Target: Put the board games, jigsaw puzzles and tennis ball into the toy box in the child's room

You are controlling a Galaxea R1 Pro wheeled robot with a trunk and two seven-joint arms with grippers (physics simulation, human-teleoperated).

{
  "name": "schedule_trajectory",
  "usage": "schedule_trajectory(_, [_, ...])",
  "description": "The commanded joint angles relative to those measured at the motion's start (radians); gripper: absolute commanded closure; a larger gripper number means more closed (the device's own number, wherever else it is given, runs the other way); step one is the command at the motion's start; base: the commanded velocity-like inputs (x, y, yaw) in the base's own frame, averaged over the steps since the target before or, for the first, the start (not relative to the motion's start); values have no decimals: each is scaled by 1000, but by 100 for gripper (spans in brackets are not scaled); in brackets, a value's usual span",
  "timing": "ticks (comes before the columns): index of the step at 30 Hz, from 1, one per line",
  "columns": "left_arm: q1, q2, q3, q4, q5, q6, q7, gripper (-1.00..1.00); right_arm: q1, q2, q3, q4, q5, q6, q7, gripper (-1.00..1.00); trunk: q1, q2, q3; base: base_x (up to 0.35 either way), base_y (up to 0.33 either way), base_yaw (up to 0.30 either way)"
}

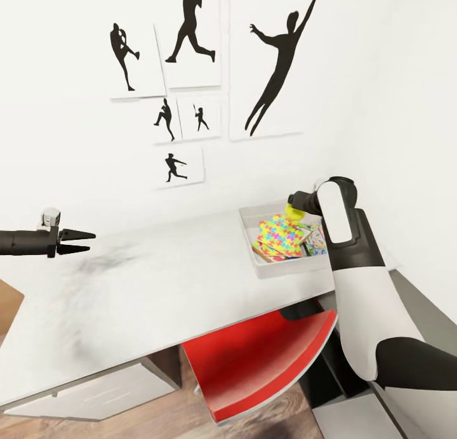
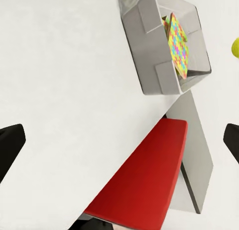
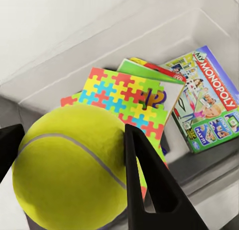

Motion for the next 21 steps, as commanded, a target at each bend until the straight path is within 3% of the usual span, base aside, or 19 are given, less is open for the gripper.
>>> schedule_trajectory(1, [-1, 0, 1, 0, -8, 10, -7, -100, -1, 0, 0, -2, -11, 1, -12, 100, 1, -2, -2, 10, 4, -1])
schedule_trajectory(7, [-1, -1, 2, 0, -8, 10, -7, -100, 0, 1, -2, -1, -16, 1, -13, 100, 1, -2, -2, 3, 1, -54])
schedule_trajectory(21, [-1, -1, 1, 0, -8, 10, -7, -100, 0, 1, -5, 11, -18, 7, -13, 100, 1, -2, 3, 1, 0, -256])
